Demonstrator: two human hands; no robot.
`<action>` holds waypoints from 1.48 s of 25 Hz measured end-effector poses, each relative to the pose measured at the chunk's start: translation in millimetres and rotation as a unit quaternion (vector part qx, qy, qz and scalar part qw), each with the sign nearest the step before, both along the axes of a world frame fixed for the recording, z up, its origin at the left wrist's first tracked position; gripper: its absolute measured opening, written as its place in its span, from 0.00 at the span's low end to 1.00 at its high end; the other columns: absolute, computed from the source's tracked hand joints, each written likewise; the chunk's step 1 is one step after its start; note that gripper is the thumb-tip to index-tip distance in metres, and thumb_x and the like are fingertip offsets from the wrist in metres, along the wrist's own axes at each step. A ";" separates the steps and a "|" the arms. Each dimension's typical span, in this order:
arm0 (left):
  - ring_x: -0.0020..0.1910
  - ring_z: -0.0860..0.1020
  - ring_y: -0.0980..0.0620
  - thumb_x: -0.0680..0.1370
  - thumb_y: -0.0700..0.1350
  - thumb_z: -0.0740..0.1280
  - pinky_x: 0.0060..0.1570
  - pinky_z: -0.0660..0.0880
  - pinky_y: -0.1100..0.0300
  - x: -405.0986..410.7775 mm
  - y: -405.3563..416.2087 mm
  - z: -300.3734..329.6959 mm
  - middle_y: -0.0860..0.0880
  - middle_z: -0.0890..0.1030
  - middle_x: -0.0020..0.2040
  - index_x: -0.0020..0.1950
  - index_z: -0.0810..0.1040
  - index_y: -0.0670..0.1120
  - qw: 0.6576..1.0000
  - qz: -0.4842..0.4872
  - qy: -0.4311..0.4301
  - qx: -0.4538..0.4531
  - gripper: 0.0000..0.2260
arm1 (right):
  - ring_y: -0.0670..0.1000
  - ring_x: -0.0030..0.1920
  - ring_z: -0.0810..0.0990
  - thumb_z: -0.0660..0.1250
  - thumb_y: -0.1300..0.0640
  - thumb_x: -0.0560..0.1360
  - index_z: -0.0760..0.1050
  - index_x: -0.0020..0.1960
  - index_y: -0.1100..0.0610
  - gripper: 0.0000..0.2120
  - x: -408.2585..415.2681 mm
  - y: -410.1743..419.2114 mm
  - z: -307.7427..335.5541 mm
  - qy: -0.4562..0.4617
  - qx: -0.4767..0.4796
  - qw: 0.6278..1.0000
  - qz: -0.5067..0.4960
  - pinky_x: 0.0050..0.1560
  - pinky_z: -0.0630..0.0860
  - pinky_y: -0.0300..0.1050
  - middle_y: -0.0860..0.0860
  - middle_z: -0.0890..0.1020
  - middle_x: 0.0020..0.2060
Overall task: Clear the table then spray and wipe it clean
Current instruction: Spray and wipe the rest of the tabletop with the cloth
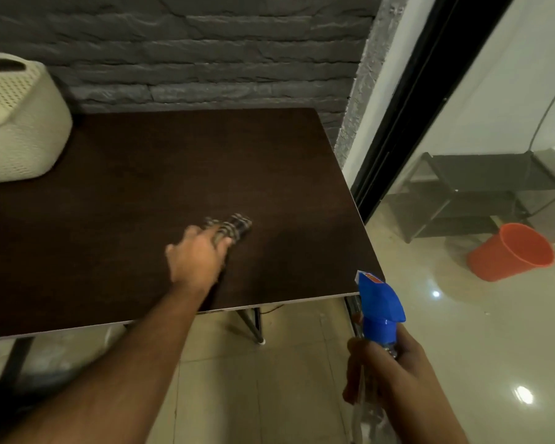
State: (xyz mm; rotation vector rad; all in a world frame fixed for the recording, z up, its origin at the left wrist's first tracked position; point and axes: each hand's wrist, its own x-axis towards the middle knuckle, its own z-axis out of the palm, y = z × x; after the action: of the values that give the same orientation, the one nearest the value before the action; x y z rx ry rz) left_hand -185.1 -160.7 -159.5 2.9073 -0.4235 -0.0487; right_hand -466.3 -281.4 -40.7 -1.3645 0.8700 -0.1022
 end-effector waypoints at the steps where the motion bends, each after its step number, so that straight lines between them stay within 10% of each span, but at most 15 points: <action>1: 0.53 0.77 0.43 0.78 0.59 0.60 0.55 0.69 0.49 14.4 27.4 0.9 0.44 0.76 0.58 0.65 0.75 0.53 0.998 0.064 0.000 -0.001 0.19 | 0.53 0.24 0.77 0.67 0.54 0.60 0.72 0.54 0.53 0.22 4.2 4.1 0.1 -0.002 -0.002 1.000 0.014 0.26 0.76 0.38 0.56 0.77 0.25; 4: 0.51 0.77 0.43 0.78 0.58 0.61 0.54 0.69 0.49 8.8 61.8 -0.6 0.44 0.76 0.57 0.65 0.75 0.53 0.992 0.120 -0.005 -0.028 0.18 | 0.52 0.25 0.77 0.69 0.55 0.64 0.72 0.55 0.52 0.20 22.6 21.2 -1.0 -0.008 0.000 0.998 0.055 0.27 0.76 0.38 0.57 0.77 0.27; 9: 0.52 0.76 0.55 0.79 0.61 0.57 0.56 0.65 0.55 -73.9 33.2 3.3 0.54 0.72 0.61 0.71 0.67 0.58 0.977 -0.215 0.014 -0.004 0.21 | 0.54 0.27 0.77 0.67 0.65 0.73 0.73 0.53 0.53 0.12 55.1 43.1 1.8 -0.007 0.007 0.991 0.132 0.26 0.76 0.38 0.61 0.77 0.30; 16: 0.54 0.77 0.45 0.78 0.58 0.60 0.54 0.68 0.50 -3.3 139.5 -0.8 0.46 0.75 0.60 0.68 0.72 0.55 0.981 0.194 0.006 -0.008 0.19 | 0.56 0.29 0.77 0.67 0.64 0.72 0.72 0.51 0.53 0.10 77.9 29.4 17.3 -0.023 -0.035 0.985 0.168 0.28 0.77 0.40 0.61 0.77 0.33; 22: 0.56 0.77 0.52 0.79 0.60 0.57 0.55 0.64 0.54 -72.3 66.7 13.6 0.53 0.72 0.63 0.71 0.66 0.60 0.997 -0.075 0.028 0.022 0.20 | 0.58 0.33 0.77 0.67 0.64 0.73 0.73 0.46 0.49 0.11 97.1 31.1 49.1 -0.049 -0.040 0.980 0.187 0.35 0.79 0.54 0.60 0.78 0.34; 28: 0.55 0.78 0.49 0.79 0.60 0.58 0.55 0.68 0.53 -3.4 147.7 17.3 0.50 0.74 0.62 0.68 0.70 0.58 0.976 0.204 0.049 0.058 0.19 | 0.58 0.37 0.78 0.68 0.62 0.71 0.73 0.50 0.47 0.13 122.8 37.1 70.6 -0.090 -0.069 0.977 0.181 0.40 0.78 0.53 0.58 0.78 0.38; 33: 0.53 0.79 0.52 0.77 0.61 0.57 0.52 0.67 0.52 -13.4 162.8 12.1 0.53 0.75 0.60 0.68 0.69 0.61 0.992 -0.114 0.048 0.039 0.20 | 0.49 0.43 0.82 0.68 0.63 0.72 0.69 0.47 0.38 0.19 180.4 84.9 76.2 -0.084 -0.033 0.971 0.223 0.40 0.72 0.40 0.50 0.82 0.44; 37: 0.56 0.77 0.52 0.78 0.61 0.57 0.55 0.67 0.52 71.2 242.0 15.6 0.52 0.74 0.63 0.67 0.70 0.61 0.984 0.169 0.039 0.030 0.18 | 0.41 0.41 0.83 0.68 0.65 0.72 0.71 0.47 0.38 0.20 245.1 128.5 73.2 -0.112 -0.023 0.962 0.247 0.37 0.74 0.35 0.40 0.84 0.40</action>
State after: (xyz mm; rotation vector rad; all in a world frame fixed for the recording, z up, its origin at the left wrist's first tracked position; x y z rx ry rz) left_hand -113.9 81.3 -143.9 2.9812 0.0873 -0.1244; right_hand -221.2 -152.9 32.5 -1.5431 0.3232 0.1083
